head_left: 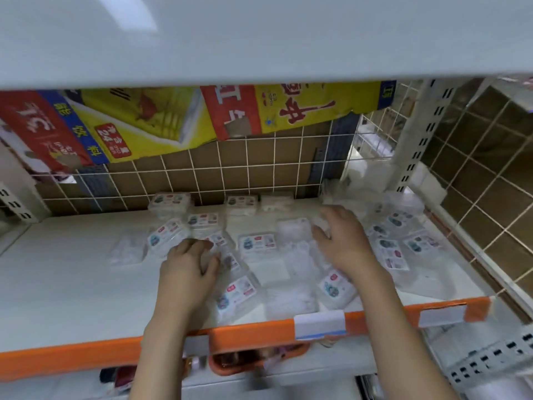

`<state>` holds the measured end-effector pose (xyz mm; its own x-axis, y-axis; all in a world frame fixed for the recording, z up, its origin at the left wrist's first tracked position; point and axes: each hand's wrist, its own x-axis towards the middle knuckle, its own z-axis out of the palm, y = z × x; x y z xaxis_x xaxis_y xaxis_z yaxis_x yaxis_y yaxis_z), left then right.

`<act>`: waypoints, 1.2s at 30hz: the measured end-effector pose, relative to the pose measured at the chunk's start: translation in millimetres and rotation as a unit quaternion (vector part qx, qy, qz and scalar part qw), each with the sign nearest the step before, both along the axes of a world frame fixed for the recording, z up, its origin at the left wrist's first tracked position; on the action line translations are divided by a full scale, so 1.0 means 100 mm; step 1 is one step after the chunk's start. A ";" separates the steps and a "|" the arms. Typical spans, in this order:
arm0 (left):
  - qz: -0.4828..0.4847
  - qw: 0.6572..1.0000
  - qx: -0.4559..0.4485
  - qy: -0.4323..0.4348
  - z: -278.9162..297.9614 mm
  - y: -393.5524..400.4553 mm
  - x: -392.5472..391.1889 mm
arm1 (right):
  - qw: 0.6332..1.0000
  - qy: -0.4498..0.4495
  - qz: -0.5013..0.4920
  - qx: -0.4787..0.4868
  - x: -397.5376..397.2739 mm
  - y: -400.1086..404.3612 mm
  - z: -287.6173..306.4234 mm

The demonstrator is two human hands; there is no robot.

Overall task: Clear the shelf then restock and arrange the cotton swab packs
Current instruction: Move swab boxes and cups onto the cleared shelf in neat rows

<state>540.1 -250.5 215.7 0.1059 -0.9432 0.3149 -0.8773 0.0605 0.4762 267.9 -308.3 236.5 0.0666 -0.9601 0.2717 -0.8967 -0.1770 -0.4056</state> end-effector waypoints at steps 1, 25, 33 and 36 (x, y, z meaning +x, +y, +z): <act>0.000 1.000 -0.002 -0.003 0.01 0.01 -0.03 | 1.000 0.019 -0.009 -0.001 -0.09 -0.14 0.03; -0.044 0.998 0.030 -0.041 0.10 -0.13 -0.40 | 0.980 0.196 0.009 -0.005 -0.52 -0.62 0.21; -0.100 0.973 0.134 -0.158 0.35 -0.48 -0.56 | 0.988 -0.106 0.001 -0.110 -0.23 0.03 0.19; -0.128 0.950 0.206 -0.198 0.42 -0.66 -0.64 | 0.971 -0.204 -0.009 -0.122 -0.19 0.27 0.14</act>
<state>476.5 -316.9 257.4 -0.1929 -0.9739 -0.1198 -0.9743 0.1757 0.1407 249.3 -281.5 250.2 -0.1113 -0.8634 0.4922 -0.6747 -0.2979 -0.6752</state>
